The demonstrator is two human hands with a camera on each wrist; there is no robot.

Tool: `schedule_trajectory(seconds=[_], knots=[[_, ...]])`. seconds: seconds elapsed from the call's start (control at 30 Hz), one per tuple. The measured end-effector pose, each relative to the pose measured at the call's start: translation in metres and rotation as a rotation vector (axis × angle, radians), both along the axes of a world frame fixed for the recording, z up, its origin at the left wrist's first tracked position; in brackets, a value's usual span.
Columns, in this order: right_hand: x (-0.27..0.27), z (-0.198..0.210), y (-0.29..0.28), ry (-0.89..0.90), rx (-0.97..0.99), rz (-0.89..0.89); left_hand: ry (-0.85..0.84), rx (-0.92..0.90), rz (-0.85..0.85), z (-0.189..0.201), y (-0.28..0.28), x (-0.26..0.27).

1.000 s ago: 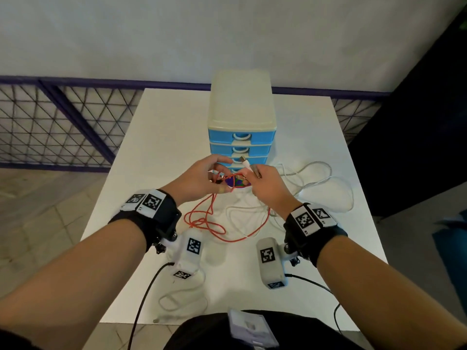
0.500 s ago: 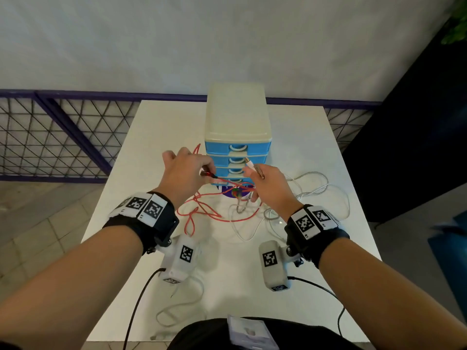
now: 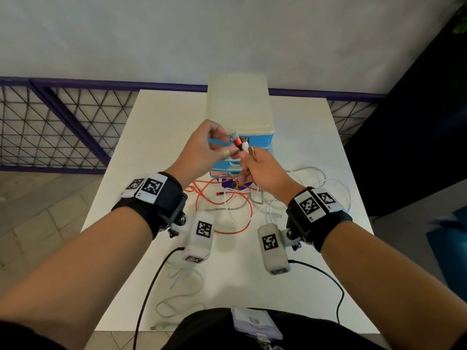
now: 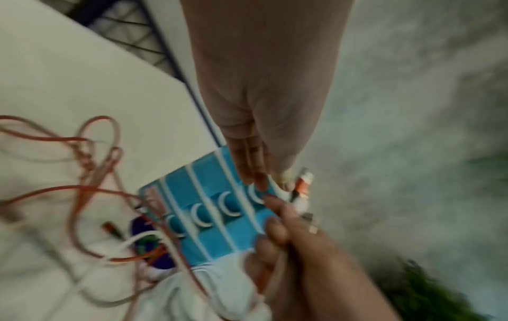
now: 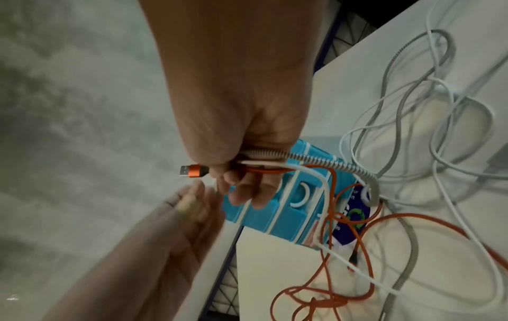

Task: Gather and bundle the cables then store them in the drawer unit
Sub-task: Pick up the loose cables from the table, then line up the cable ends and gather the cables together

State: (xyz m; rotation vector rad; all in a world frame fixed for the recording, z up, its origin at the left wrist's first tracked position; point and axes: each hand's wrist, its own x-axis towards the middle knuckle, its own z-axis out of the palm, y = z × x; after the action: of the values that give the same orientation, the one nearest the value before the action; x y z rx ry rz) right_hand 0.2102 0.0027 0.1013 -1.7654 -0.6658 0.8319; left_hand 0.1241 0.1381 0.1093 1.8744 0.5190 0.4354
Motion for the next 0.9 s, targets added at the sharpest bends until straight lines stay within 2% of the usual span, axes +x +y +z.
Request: schedule_trajectory(seconds=[0.07, 0.13, 0.2, 0.27, 0.33, 0.43, 0.5, 0.63, 0.77, 0.9], knots=[[0.006, -0.003, -0.004, 0.015, -0.027, -0.049, 0.145, 0.072, -0.048, -0.021, 0.005, -0.007], [0.012, -0.004, -0.011, 0.142, -0.016, -0.091, 0.327, 0.180, -0.152, -0.052, 0.008, -0.018], [0.018, -0.004, -0.018, 0.300, 0.035, -0.099, 0.401, 0.246, -0.223, -0.078, 0.002, -0.026], [0.020, -0.004, -0.023, 0.433, 0.115, -0.097, 0.297, 0.182, -0.230, -0.081, -0.018, -0.023], [0.021, -0.003, -0.025, 0.553, 0.229, -0.142, 0.190, -0.018, -0.271, -0.060, -0.046, -0.010], [0.028, 0.005, -0.022, 0.686, 0.417, -0.284, 0.115, -0.281, -0.352, -0.032, -0.079, 0.013], [0.037, 0.012, -0.021, 0.732, 0.504, -0.364, 0.103, -0.282, -0.424, -0.025, -0.088, 0.020], [0.054, 0.027, -0.026, 0.603, 0.486, -0.383, 0.207, -0.034, -0.564, -0.041, -0.082, 0.019], [0.065, 0.031, -0.036, 0.468, 0.390, -0.379, 0.390, 0.284, -0.549, -0.061, -0.049, 0.001], [0.065, 0.025, -0.046, 0.409, 0.321, -0.383, 0.586, 0.383, -0.498, -0.059, -0.019, -0.021]])
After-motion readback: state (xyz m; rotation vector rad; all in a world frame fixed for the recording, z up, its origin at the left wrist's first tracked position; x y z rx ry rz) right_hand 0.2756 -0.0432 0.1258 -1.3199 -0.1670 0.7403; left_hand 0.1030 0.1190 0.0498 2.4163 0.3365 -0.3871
